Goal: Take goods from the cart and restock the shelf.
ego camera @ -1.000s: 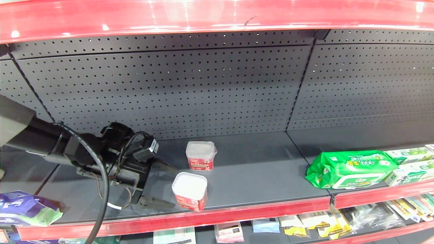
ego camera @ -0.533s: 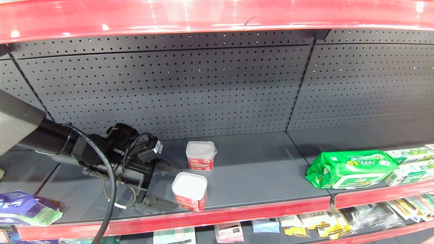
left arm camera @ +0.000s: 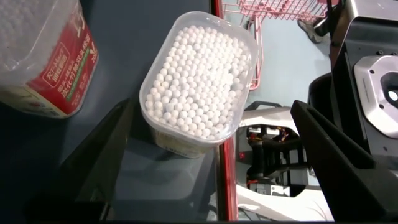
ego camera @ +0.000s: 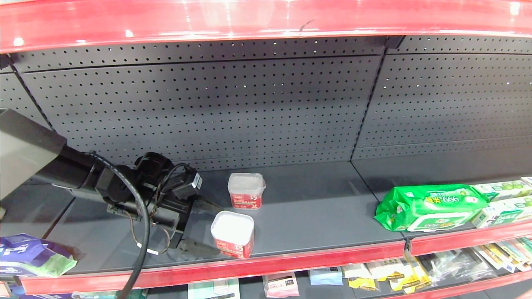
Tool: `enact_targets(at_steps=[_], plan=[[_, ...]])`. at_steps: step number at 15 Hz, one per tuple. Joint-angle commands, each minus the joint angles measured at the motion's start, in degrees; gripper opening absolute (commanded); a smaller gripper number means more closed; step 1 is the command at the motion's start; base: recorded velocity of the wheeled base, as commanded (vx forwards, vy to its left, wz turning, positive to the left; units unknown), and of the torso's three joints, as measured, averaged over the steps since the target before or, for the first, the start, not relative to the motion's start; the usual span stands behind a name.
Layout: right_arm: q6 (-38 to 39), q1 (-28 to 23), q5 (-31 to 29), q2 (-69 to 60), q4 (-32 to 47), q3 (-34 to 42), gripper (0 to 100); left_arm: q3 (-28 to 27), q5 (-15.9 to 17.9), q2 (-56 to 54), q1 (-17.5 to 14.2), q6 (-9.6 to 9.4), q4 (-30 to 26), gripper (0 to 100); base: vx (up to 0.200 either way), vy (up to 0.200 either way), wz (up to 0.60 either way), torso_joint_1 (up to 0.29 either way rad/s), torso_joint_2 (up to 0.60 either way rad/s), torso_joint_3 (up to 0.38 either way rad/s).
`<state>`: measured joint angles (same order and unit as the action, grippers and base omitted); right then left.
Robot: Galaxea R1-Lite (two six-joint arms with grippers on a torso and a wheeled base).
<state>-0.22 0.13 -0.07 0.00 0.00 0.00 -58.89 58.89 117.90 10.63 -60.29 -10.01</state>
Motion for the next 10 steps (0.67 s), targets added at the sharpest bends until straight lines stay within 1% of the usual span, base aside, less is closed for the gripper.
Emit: enact_targets(at_steps=[1, 10], plan=[[-0.04, 0.04, -0.01, 0.00, 0.00, 0.00, 100, -0.08, -0.01, 0.67, 0.00, 0.00, -0.01, 100, 0.000, 0.000, 0.00, 0.000, 0.00, 0.000], [-0.04, 0.04, -0.01, 0.00, 0.00, 0.00, 100, -1.49, -0.18, 2.87, -0.17, 0.00, -0.01, 100, 0.000, 0.000, 0.00, 0.000, 0.00, 0.000]])
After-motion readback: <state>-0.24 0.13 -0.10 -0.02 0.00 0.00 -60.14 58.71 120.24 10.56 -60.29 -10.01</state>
